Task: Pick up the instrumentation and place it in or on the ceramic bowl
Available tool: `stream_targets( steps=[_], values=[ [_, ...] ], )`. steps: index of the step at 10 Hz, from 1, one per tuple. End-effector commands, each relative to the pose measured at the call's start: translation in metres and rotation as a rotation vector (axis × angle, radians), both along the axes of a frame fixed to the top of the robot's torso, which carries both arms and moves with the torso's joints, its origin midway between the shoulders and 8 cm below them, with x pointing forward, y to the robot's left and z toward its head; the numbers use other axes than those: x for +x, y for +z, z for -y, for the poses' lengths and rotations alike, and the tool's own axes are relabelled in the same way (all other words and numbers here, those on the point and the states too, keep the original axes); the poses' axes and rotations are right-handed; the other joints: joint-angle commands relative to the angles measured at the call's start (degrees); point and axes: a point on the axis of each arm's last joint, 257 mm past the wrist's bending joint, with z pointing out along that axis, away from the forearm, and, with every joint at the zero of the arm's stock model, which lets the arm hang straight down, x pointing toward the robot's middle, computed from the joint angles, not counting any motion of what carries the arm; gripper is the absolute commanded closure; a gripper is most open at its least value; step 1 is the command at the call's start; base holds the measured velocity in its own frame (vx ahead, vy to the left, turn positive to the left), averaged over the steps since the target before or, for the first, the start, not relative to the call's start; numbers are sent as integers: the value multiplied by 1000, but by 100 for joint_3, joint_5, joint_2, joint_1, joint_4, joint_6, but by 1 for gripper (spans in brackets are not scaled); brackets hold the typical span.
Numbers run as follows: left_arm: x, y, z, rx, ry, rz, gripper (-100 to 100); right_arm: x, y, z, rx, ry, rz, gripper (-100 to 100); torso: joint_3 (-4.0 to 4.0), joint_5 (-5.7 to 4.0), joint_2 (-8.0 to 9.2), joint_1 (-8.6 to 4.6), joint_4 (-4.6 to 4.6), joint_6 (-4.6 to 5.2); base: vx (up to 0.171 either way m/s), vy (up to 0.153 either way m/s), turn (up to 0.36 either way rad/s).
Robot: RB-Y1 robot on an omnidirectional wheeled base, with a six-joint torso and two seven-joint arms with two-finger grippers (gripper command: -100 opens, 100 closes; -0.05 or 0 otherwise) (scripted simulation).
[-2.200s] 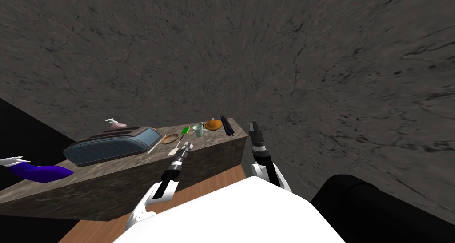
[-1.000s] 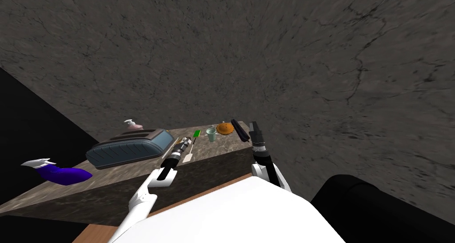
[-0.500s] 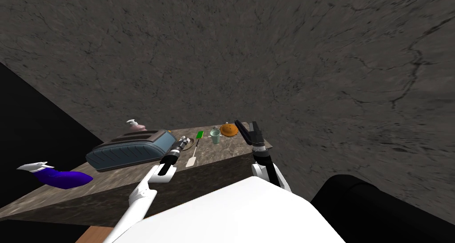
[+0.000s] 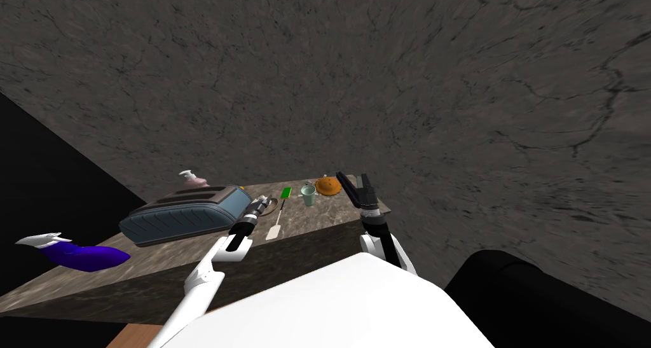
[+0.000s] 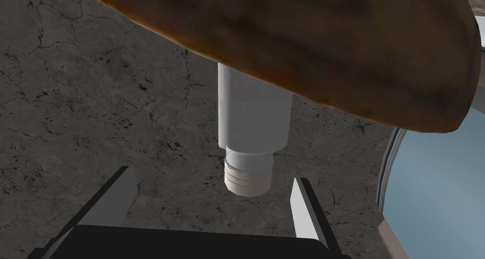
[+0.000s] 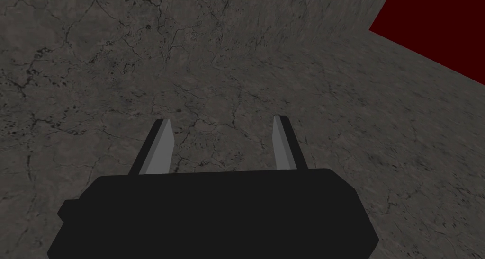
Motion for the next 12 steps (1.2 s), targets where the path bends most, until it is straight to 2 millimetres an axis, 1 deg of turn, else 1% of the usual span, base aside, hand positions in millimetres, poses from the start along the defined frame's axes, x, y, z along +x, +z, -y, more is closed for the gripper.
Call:
stream_targets(
  steps=[1, 2, 3, 11, 12],
  values=[
    [0, 0, 0, 0, 0, 0, 0, 0, 0, 0, 0, 0, 0, 0, 0, 0, 0, 0, 0, 0, 0, 0, 0],
    [10, 12, -3, 2, 9, 1, -100, 0, 0, 0, 0, 0, 0, 0, 0, 0, 0, 0, 0, 0, -41, 10, -77],
    [10, 12, -3, 2, 9, 1, -100, 0, 0, 0, 0, 0, 0, 0, 6, 0, 11, 2, 2, 3, -61, 16, -49],
    [45, 63, -17, 6, 55, 11, -100, 0, 0, 0, 0, 0, 0, 0, 16, 1, 27, 6, 6, 1, -67, 13, -56],
    [43, 59, -15, 7, 49, 12, -100, 0, 0, 0, 0, 0, 0, 0, 16, 1, 28, 6, 6, 0, -29, 7, -11]
  ],
)
